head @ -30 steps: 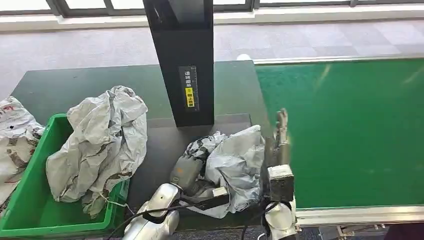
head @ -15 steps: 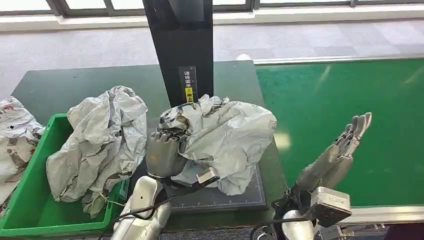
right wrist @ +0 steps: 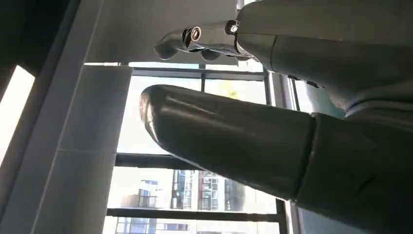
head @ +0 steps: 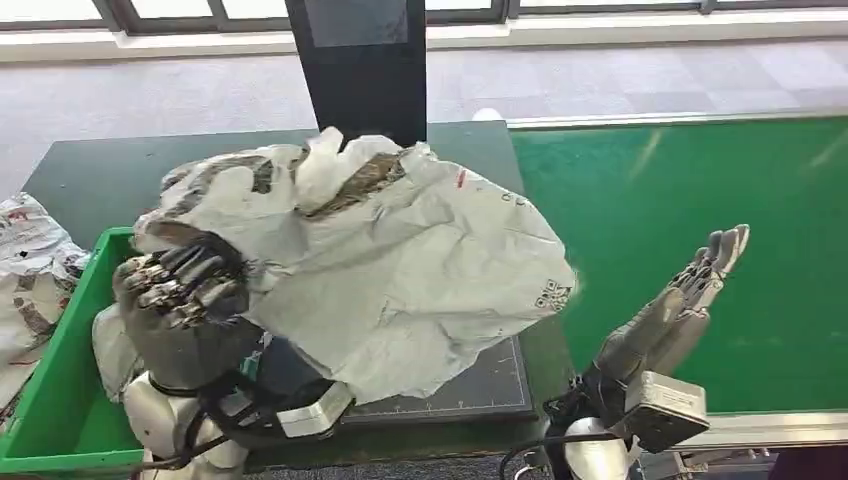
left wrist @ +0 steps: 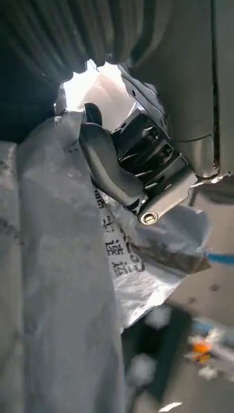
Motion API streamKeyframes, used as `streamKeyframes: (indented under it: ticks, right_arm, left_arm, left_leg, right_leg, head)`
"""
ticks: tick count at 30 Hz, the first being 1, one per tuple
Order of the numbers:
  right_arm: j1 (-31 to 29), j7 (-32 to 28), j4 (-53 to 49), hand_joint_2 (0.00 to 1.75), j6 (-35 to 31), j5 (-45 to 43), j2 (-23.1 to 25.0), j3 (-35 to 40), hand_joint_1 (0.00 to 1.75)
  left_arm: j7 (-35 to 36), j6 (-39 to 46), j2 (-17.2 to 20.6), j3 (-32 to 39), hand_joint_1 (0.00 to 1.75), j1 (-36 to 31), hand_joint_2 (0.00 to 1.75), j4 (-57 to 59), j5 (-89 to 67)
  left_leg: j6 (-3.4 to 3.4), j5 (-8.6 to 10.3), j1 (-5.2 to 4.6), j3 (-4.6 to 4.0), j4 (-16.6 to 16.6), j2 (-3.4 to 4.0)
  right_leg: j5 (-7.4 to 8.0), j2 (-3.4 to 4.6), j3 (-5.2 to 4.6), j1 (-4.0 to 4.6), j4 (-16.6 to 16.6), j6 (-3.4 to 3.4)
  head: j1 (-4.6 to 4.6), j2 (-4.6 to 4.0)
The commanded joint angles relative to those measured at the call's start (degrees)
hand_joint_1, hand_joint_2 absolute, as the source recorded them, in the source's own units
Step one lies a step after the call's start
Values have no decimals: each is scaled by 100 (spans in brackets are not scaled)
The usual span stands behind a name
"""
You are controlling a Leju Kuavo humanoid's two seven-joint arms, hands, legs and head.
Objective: Moved the parcel from conveyor to table for the left to box.
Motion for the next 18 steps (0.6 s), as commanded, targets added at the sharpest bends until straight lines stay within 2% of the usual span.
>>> streamKeyframes:
  ticks: [1, 2, 8, 12, 18]
  right_arm:
    - [-149, 9, 492, 0, -15, -99, -49, 12, 0]
    - [-163, 9, 568, 0, -15, -133, -72, 29, 0]
    - [-163, 9, 568, 0, -15, -133, -72, 29, 0]
    - [-263, 9, 785, 0, -15, -242, -154, 111, 0]
    - [-375, 9, 957, 0, 122, -205, -154, 105, 0]
  left_arm:
    - [-1241, -15, -413, 2689, 175, -384, 175, 52, 3105]
    - [-1241, -15, -413, 2905, 175, -438, 175, 206, 3363]
    - [-1241, -15, -413, 2905, 175, -438, 175, 206, 3363]
    - [-1241, -15, -413, 3846, 175, -760, 175, 929, 3653]
    - [-1241, -15, -413, 5248, 175, -1356, 175, 2132, 2774]
  left_leg:
    - [1, 2, 3, 16, -9, 39]
    - [1, 1, 3, 10, -5, 24]
    - [1, 5, 3, 13, -8, 12]
    - [1, 7, 3, 21, -12, 18]
    - [-2, 11, 2, 23, -16, 15]
  right_leg:
    - [10, 18, 5, 6, -9, -8]
    - [6, 10, 5, 6, -5, -6]
    - [6, -6, 10, 11, -10, -6]
    - [9, 1, 17, 9, -14, -7]
    - [11, -1, 19, 7, -15, -9]
  head:
    - [0, 0]
    - [0, 0]
    - [0, 0]
    - [0, 0]
    - [0, 0]
